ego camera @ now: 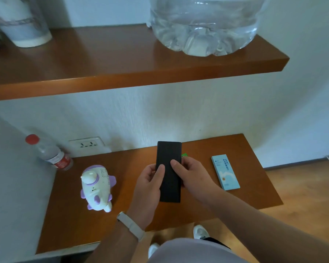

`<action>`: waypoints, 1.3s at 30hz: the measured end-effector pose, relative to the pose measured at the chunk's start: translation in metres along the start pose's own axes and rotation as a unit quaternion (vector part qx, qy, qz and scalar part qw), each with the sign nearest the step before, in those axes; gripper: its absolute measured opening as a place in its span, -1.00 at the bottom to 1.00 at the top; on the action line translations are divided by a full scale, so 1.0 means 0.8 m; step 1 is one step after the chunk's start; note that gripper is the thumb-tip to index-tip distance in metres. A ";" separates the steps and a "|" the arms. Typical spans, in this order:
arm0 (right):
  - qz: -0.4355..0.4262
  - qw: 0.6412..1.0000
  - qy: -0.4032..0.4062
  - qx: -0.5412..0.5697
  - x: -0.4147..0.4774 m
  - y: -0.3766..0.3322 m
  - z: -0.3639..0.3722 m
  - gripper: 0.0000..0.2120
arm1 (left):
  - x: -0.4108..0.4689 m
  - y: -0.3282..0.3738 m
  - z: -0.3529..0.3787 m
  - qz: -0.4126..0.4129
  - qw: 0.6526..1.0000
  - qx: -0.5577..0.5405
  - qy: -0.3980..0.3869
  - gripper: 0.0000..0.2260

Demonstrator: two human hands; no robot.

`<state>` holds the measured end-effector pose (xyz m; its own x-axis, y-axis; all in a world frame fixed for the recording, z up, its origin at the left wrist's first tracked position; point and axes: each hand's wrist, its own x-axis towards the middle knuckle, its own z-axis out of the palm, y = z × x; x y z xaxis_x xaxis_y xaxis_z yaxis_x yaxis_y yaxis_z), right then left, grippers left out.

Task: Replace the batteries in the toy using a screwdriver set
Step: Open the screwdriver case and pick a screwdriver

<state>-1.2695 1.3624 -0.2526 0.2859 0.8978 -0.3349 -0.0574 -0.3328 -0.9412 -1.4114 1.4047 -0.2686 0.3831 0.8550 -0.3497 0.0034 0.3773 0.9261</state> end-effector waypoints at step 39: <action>-0.017 0.998 0.056 0.027 -0.009 -0.029 0.044 -0.69 | 0.023 0.043 -0.032 0.084 0.986 0.146 -0.015 -0.76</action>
<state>-1.3038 1.3741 -0.2301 0.3930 0.8696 -0.2989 -0.0964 -0.2843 -0.9539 -1.4281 1.4423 -0.2468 0.4273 0.8843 -0.1883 0.2024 0.1094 0.9732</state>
